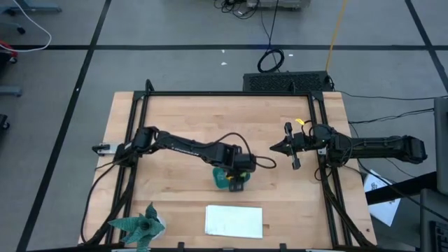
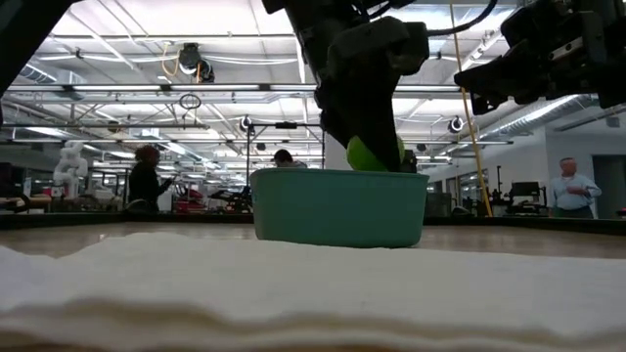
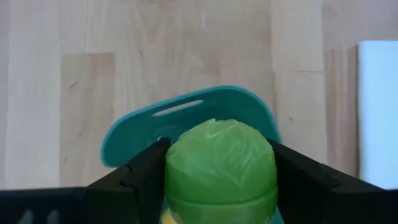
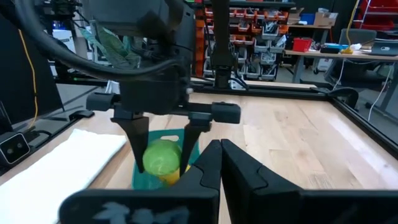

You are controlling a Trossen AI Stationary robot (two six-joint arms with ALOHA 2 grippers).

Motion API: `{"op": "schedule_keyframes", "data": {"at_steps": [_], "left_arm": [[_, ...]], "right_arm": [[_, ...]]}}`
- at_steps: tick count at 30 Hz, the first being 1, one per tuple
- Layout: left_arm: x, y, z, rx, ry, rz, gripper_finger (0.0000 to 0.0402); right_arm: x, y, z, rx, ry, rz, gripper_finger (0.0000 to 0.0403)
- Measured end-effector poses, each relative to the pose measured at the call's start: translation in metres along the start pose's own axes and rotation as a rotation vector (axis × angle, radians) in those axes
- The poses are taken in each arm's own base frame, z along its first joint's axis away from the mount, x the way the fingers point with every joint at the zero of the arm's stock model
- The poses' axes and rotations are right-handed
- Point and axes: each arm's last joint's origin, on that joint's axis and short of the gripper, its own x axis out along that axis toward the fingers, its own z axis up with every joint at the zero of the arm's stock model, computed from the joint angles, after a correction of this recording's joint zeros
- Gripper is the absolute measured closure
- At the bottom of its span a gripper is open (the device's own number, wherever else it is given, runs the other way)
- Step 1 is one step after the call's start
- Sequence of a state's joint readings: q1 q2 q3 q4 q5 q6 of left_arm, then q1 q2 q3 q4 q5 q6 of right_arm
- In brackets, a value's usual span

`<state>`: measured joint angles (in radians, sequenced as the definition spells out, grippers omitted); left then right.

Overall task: Pick and placing Produce into tupperware
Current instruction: Put the cabbage into the green bin

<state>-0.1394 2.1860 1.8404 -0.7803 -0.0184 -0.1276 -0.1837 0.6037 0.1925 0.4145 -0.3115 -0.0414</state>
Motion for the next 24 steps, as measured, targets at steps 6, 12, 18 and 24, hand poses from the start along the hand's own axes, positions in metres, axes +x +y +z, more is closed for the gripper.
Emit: {"op": "schedule_keyframes", "data": {"at_steps": [6, 12, 18, 24], "left_arm": [[0.0, -0.004, 0.0, 0.079, 0.001, -0.023, 0.0165], [0.007, -0.003, -0.001, 0.063, 0.009, -0.027, 0.0165], [0.015, 0.002, -0.001, -0.043, 0.016, -0.017, 0.0165], [0.015, 0.003, -0.001, -0.095, 0.012, -0.005, 0.0165]], "right_arm": [[0.0, 0.0, 0.0, 0.0, 0.0, 0.0, 0.0403], [0.0, 0.0, 0.0, 0.0, 0.0, 0.0, 0.0403], [0.0, 0.0, 0.0, 0.0, -0.001, 0.0, 0.0403], [0.0, 0.0, 0.0, 0.0, -0.001, 0.0, 0.0403]]}}
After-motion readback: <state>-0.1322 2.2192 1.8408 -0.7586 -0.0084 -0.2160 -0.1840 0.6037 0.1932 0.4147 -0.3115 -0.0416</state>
